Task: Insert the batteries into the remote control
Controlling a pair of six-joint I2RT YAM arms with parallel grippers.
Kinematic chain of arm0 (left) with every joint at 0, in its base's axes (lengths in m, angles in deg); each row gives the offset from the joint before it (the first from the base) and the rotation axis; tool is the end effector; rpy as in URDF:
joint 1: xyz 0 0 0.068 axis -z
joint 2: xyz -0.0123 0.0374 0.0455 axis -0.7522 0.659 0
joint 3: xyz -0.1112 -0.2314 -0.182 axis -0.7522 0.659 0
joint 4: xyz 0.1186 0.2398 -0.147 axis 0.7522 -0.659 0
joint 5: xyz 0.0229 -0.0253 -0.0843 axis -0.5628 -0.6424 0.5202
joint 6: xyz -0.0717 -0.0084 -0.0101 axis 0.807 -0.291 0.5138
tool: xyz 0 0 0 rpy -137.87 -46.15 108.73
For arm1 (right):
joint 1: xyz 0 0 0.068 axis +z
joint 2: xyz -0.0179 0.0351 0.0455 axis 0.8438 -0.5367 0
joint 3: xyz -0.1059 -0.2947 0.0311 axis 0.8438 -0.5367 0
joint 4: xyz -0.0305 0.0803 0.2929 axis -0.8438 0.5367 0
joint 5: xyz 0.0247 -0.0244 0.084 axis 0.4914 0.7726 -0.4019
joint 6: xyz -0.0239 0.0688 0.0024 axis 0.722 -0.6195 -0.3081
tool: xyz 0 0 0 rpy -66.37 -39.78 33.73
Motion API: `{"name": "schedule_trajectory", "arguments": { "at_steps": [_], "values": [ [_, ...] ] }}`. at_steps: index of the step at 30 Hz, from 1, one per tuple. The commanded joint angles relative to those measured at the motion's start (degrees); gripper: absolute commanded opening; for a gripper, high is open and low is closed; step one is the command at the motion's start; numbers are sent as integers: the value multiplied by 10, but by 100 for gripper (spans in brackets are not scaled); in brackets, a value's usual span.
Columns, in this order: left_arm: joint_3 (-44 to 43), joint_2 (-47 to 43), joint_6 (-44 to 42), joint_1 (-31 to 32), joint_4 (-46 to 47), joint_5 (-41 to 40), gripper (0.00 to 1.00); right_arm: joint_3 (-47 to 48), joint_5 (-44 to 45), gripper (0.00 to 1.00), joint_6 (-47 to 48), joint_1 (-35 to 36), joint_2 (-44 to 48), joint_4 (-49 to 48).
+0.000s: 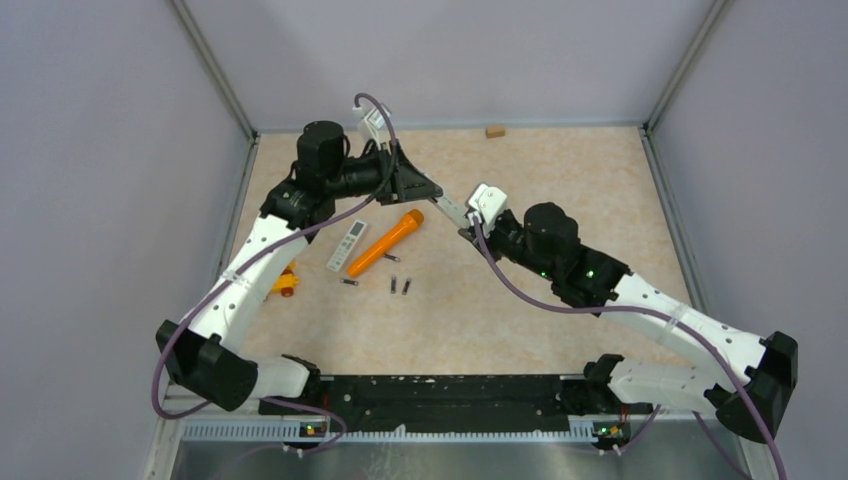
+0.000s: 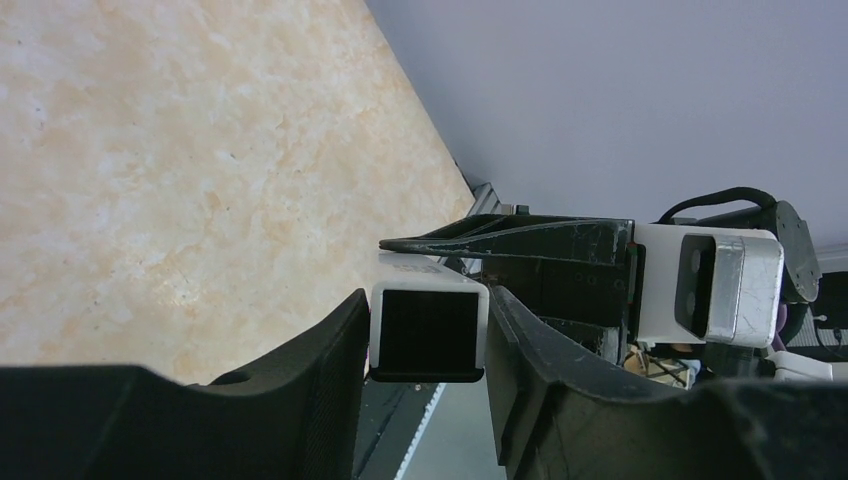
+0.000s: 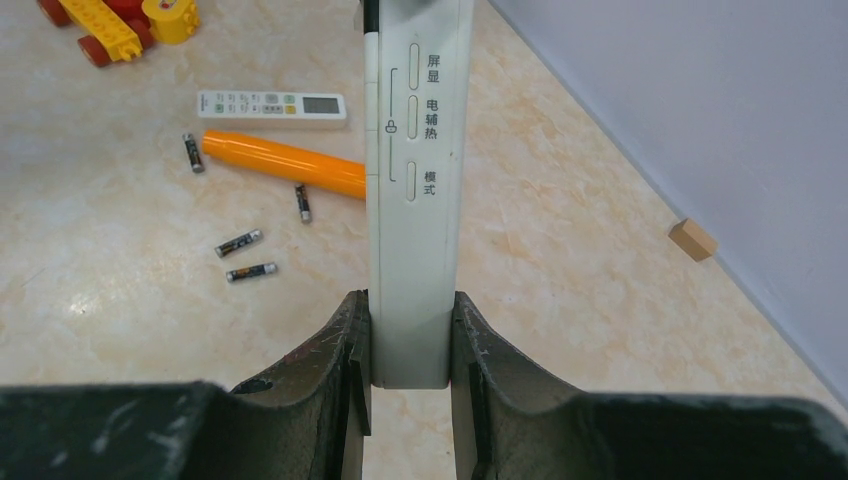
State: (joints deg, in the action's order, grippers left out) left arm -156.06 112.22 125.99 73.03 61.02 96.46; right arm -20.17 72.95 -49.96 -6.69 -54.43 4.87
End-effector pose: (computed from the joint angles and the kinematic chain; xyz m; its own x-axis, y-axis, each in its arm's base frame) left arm 0.2988 -0.1804 0.4508 -0.7810 -0.1654 -0.6022 0.5157 0.3731 -0.7713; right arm 0.1881 0.2268 0.3777 0.0847 -0.3664 -0.9266 -0.7557 0.5825 -0.2994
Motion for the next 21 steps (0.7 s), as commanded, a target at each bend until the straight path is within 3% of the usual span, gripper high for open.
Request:
{"name": "schedule_trajectory", "arguments": {
  "at_steps": [1, 7, 17, 21],
  "values": [
    [-2, -6, -4, -3, 32, 25, 49, 31, -14, 0, -11, 5, 8, -11],
    [-2, -5, -10, -3, 26, 34, 50, 34, -15, 0, -12, 6, 4, -8],
    [-7, 9, -17, -3, 3, 37, 35, 36, -22, 0, -12, 5, 2, -6],
    [-11, 11, -27, -3, -9, 38, 44, 37, -22, 0, -12, 5, 0, -5]
  ]
}}
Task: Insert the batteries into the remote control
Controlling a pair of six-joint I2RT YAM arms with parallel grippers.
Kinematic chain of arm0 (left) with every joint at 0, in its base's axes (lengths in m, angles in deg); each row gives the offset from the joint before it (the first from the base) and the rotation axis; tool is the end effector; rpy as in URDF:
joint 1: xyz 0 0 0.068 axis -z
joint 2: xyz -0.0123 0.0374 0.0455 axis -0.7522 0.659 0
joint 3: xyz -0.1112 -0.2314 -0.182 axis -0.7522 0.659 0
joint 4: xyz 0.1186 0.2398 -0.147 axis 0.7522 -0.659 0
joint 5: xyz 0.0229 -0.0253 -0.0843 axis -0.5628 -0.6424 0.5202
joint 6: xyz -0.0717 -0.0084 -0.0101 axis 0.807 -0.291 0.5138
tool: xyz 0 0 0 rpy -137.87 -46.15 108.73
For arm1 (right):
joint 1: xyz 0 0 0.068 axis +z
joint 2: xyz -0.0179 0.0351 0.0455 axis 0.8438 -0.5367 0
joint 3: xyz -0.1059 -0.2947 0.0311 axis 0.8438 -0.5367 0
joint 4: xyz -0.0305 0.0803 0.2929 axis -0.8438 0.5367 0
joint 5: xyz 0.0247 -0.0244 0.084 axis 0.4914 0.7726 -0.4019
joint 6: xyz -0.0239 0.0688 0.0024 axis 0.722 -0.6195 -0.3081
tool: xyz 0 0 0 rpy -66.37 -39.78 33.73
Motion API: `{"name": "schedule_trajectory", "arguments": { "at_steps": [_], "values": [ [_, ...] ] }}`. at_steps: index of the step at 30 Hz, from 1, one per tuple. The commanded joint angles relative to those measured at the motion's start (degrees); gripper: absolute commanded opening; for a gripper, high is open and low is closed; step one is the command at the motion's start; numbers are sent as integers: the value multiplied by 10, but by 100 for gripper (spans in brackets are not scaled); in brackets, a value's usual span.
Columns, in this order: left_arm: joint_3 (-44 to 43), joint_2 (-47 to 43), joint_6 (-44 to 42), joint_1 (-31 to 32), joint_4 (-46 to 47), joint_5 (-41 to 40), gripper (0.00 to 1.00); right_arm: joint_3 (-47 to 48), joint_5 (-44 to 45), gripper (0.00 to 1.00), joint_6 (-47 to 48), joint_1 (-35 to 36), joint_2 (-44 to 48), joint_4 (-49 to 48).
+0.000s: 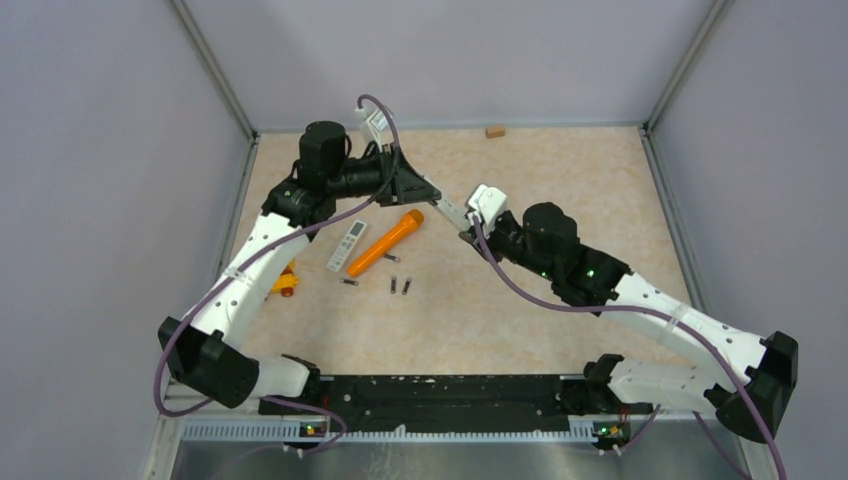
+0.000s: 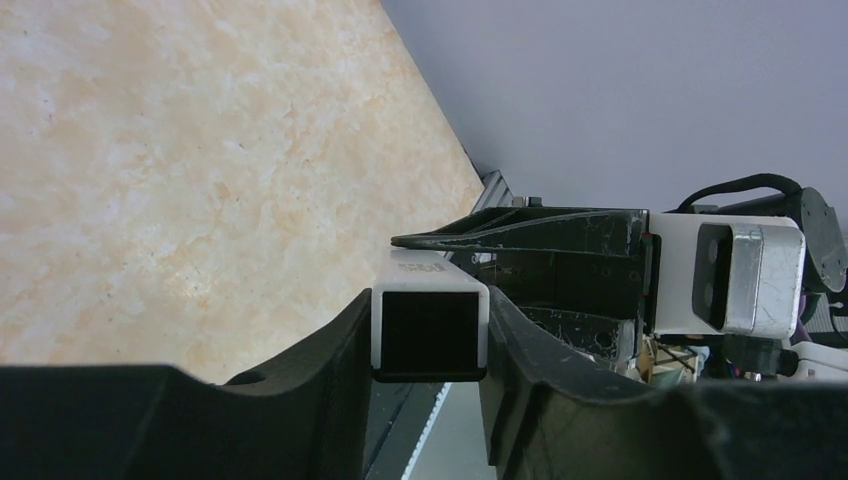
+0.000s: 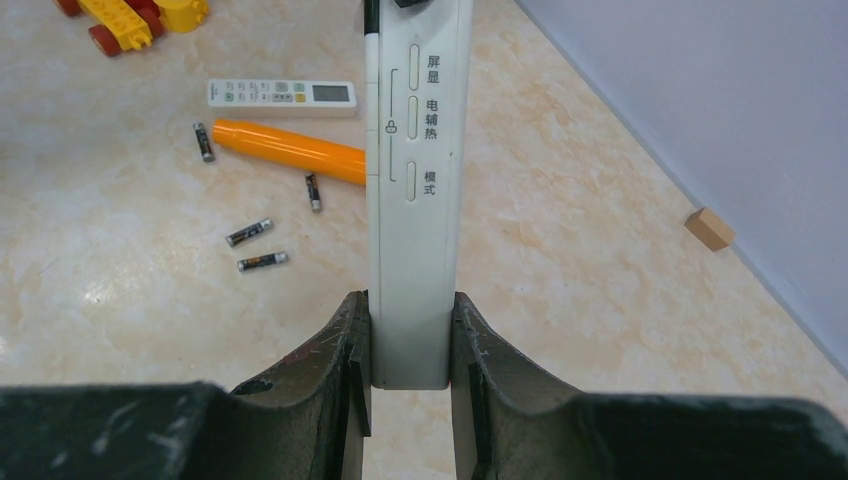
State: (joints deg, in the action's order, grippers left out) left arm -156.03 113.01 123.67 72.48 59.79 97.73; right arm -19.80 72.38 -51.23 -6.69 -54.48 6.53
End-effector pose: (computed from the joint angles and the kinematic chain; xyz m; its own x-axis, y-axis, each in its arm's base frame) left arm 0.3029 -0.1796 0.4440 -0.7831 -0.1360 -0.6068 0.5246 0.3797 -0.7620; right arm 0.1872 0.2266 0.3764 0.0559 -0.3683 -0.9280 -0.7677 0.5785 -0.2758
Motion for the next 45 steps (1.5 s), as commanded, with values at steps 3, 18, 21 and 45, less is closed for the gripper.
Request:
{"name": "schedule_trajectory", "arguments": {
  "at_steps": [3, 18, 21, 45],
  "values": [
    [-17, 5, -19, 3, -14, 28, 53, 35, -18, 0, 1, 6, 0, -20],
    [-28, 10, -45, 4, -45, 30, 46, 33, -8, 0, -2, 5, -1, -31],
    [-27, 8, -52, 4, -49, 28, 50, 33, -9, 0, -5, 5, -2, -33],
    [-39, -52, -245, -61, 111, 105, 0, 175, -58, 91, -260, -31, 18, 70]
  ]
}}
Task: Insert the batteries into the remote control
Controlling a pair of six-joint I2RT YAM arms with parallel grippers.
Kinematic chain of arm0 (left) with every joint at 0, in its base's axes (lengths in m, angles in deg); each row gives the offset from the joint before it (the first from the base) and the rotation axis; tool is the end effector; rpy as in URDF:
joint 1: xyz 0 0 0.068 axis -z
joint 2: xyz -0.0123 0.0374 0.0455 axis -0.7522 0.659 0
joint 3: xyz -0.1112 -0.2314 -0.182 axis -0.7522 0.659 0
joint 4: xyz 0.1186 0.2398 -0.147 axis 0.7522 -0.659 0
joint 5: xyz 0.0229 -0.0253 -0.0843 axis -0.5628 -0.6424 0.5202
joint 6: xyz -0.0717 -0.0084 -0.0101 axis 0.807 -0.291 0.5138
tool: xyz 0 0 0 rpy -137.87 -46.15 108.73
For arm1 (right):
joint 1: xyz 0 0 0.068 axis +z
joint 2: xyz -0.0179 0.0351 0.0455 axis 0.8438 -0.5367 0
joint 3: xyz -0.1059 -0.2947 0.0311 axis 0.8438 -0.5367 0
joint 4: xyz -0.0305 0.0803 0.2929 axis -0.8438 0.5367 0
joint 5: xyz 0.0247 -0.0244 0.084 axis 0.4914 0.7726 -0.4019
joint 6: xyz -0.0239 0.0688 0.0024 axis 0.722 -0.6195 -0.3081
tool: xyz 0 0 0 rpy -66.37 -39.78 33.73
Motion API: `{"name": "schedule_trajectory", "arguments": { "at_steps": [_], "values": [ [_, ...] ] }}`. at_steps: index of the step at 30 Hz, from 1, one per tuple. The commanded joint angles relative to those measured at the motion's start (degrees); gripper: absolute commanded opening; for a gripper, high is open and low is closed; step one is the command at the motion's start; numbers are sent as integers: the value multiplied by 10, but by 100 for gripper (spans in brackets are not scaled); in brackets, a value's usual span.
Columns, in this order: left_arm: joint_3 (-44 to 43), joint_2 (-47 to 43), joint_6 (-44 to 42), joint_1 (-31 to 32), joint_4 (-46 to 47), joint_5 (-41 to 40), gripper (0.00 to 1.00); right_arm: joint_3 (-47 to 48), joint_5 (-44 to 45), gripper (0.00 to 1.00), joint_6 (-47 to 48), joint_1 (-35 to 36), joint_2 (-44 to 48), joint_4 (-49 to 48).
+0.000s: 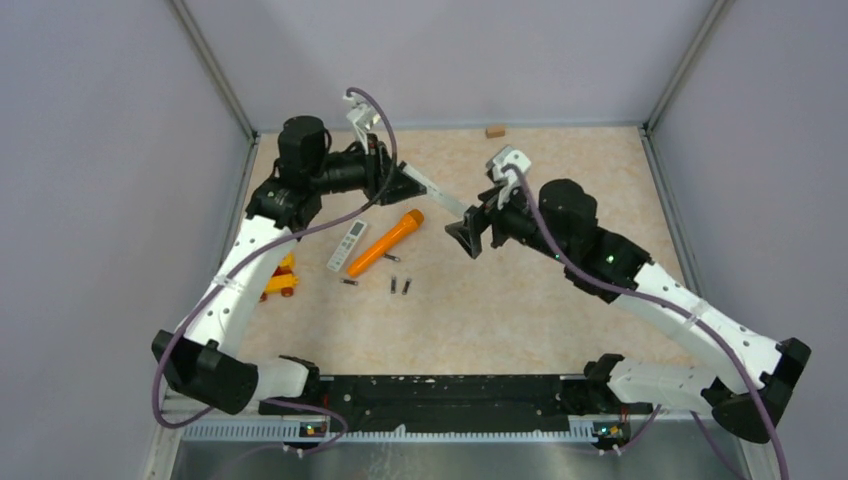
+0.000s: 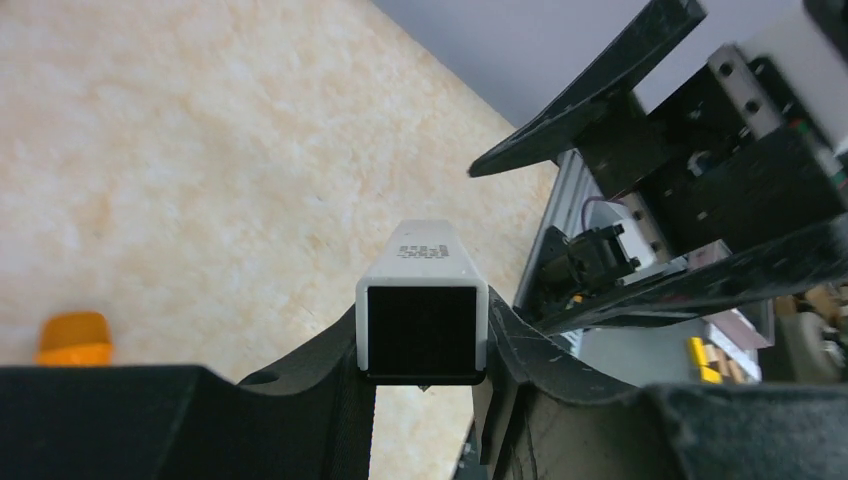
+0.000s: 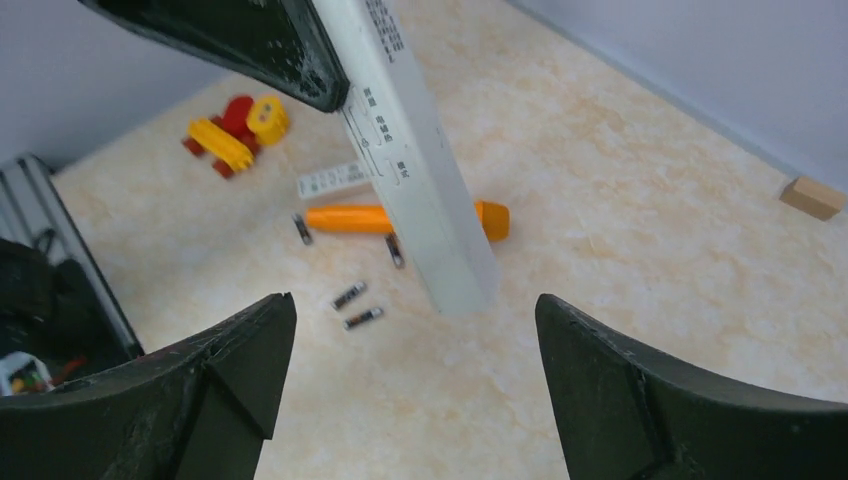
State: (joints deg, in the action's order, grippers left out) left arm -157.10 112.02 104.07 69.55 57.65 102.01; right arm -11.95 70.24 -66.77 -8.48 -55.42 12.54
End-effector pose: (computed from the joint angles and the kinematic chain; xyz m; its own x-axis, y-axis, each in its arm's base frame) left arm 0.3003 -0.1629 0.4540 -0.5703 -0.0074 -0.8214 0.7592 0.3772 -0.5305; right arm 0.1920 0.2216 0.4163 -0.1478 -0.1832 -0.9719 -0.7578 0.6524 -0.0078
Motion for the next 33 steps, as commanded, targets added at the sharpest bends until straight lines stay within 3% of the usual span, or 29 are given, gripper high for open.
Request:
{"name": "schedule_trajectory", "arguments": {
  "at_steps": [1, 5, 8, 14, 24, 33],
  "values": [
    [-31, -40, -41, -43, 155, 80, 0, 116, -40, 92, -142, -22, 24, 18],
    [-38, -31, 17, -86, 264, 155, 0, 150, -103, 92, -338, -105, 1, 15],
    [-43, -28, 43, -100, 321, 196, 0, 95, -169, 91, -495, -158, -7, -97],
    [-44, -37, 71, -106, 377, 225, 0, 1, -222, 91, -704, -163, -29, -360],
    [4, -45, 203, -106, 574, 235, 0, -35, -295, 81, -880, -163, -94, -568],
    [24, -60, 203, -104, 598, 238, 0, -37, -332, 67, -945, -163, -119, -646]
  ]
}}
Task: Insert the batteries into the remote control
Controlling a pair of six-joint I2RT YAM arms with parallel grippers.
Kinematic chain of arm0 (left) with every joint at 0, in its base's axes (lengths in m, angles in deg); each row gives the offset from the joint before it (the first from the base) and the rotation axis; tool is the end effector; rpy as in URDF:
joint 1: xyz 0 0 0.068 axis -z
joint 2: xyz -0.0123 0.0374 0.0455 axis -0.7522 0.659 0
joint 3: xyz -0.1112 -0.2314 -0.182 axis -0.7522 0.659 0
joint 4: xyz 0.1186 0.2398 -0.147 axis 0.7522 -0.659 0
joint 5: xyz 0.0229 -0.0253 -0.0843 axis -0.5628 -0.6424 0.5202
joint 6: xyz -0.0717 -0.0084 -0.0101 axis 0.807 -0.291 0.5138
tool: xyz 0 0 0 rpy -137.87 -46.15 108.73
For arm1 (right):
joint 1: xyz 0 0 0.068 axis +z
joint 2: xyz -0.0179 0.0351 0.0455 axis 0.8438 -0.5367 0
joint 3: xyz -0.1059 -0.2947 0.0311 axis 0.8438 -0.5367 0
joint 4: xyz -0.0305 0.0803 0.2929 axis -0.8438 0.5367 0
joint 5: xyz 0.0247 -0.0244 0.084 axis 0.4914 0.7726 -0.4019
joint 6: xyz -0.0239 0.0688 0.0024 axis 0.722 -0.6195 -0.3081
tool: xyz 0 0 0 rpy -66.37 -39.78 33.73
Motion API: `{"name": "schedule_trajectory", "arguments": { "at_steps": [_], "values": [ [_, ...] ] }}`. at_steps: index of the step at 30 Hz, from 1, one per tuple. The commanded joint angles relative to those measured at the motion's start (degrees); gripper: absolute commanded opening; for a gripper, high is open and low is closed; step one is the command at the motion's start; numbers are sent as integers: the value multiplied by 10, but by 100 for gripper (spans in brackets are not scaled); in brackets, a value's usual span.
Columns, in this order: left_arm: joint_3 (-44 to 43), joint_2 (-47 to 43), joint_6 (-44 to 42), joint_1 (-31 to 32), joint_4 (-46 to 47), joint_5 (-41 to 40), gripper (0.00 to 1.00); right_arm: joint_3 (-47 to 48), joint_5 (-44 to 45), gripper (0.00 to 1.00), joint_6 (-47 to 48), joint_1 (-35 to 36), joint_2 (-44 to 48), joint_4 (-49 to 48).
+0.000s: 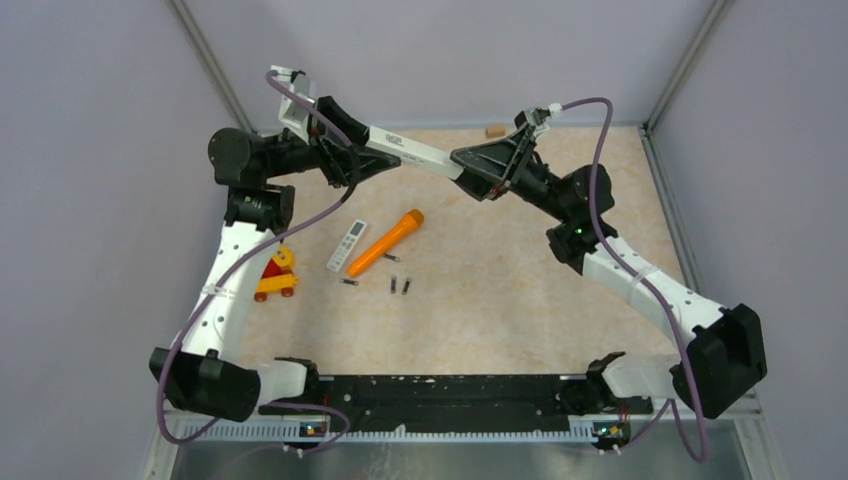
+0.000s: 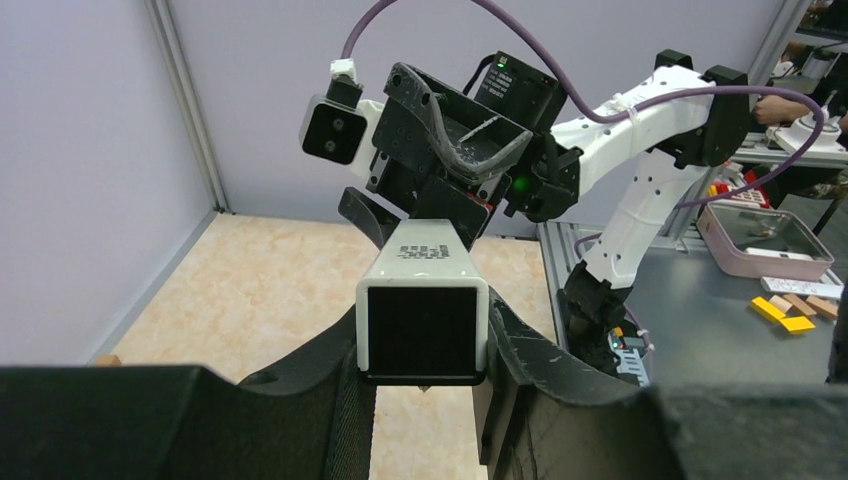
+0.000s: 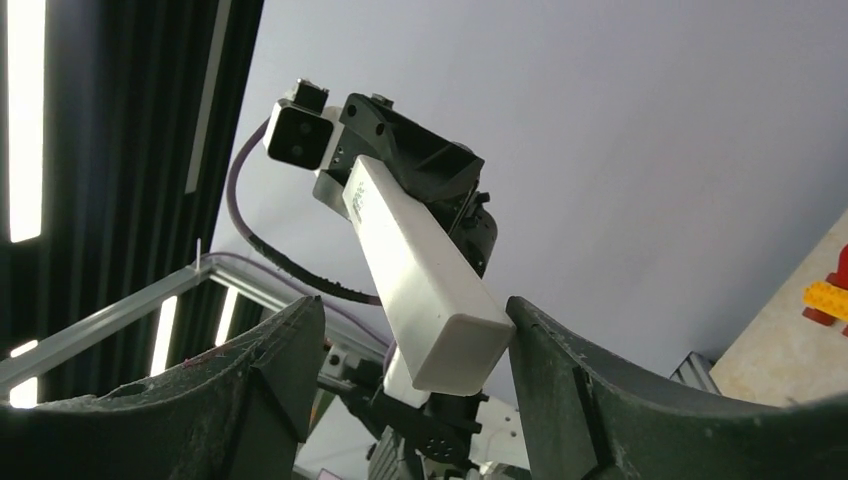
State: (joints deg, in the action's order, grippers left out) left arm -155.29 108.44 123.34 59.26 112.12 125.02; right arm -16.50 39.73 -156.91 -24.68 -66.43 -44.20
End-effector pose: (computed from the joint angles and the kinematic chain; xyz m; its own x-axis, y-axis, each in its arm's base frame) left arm 0.2679 -0.1082 0.5504 -0.0152 -0.1900 -0.9817 0.9976 0.0635 -0.0278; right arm 0.2647 0.2078 0.4494 -0.8438 0.4796 -0.2410 -0.3939 -0.2483 0.8850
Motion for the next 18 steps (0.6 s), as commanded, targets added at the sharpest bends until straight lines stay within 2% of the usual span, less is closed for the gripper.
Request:
{"name": "schedule_trajectory", "arguments": {
  "at_steps": [1, 10, 18],
  "values": [
    [8, -25, 10, 0, 56, 10, 0, 9, -31, 65, -48, -1, -14, -86],
    [23, -37, -7, 3, 48, 17, 0, 18, -47, 47, -86, 3, -46, -140],
    [24, -41, -7, 3, 41, -2, 0, -3, -41, 23, -91, 3, -44, -170]
  ]
}}
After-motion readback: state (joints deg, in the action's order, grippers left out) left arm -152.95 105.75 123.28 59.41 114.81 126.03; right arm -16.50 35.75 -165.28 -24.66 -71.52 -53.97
